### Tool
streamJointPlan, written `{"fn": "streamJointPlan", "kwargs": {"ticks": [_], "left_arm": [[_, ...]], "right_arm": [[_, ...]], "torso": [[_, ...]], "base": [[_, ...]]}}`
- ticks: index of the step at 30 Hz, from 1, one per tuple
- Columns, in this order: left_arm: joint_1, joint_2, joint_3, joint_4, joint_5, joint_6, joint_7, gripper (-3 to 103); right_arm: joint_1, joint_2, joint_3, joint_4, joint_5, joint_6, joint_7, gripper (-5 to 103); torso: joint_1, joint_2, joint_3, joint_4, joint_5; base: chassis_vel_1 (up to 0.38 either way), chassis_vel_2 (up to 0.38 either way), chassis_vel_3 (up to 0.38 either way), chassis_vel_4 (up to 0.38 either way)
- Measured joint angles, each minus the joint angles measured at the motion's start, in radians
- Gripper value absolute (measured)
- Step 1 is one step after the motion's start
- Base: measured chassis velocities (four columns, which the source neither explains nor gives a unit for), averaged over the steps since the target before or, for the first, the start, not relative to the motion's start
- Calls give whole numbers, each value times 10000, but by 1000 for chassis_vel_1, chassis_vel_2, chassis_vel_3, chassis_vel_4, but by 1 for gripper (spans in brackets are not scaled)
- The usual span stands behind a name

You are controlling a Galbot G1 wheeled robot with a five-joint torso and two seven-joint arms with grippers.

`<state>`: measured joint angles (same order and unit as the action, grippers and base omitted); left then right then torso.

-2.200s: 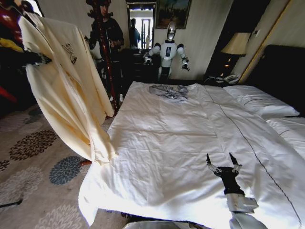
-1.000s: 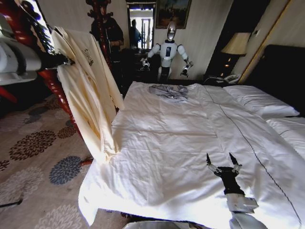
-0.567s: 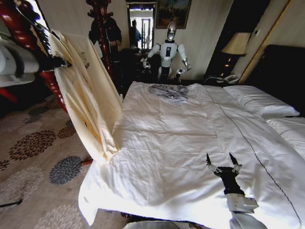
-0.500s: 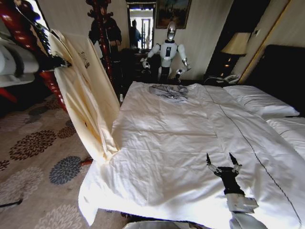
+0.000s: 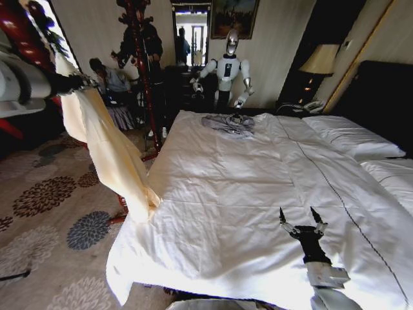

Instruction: Pick up the clothes from the bed and hang them on the clothes hanger.

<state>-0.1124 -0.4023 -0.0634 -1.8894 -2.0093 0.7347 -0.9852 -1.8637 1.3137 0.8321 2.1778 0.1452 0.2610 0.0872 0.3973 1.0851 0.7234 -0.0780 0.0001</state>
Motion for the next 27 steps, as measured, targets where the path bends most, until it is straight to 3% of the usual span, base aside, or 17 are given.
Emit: {"fn": "streamJointPlan", "kwargs": {"ticks": [6, 18, 22, 27], "left_arm": [[320, 405, -195, -313, 356, 1, 165, 98], [1439, 1432, -890, -1193, 1111, 7, 617, 100], [2619, 1770, -1739, -1644, 1536, 8, 674, 100], [3209, 1960, -2324, -1985, 1977, 8, 752, 100]], "right_arm": [[0, 0, 1, 0, 0, 0, 0, 100], [0, 0, 0, 0, 0, 0, 0, 100], [0, 0, 1, 0, 0, 0, 0, 100], [0, 0, 0, 0, 0, 0, 0, 100]], "torso": [[0, 0, 0, 1, -2], [0, 0, -1, 1, -1], [0, 0, 0, 2, -2], [0, 0, 0, 2, -1]], "base": [[0, 0, 0, 0], [0, 0, 0, 0], [0, 0, 0, 0], [0, 0, 0, 0]]}}
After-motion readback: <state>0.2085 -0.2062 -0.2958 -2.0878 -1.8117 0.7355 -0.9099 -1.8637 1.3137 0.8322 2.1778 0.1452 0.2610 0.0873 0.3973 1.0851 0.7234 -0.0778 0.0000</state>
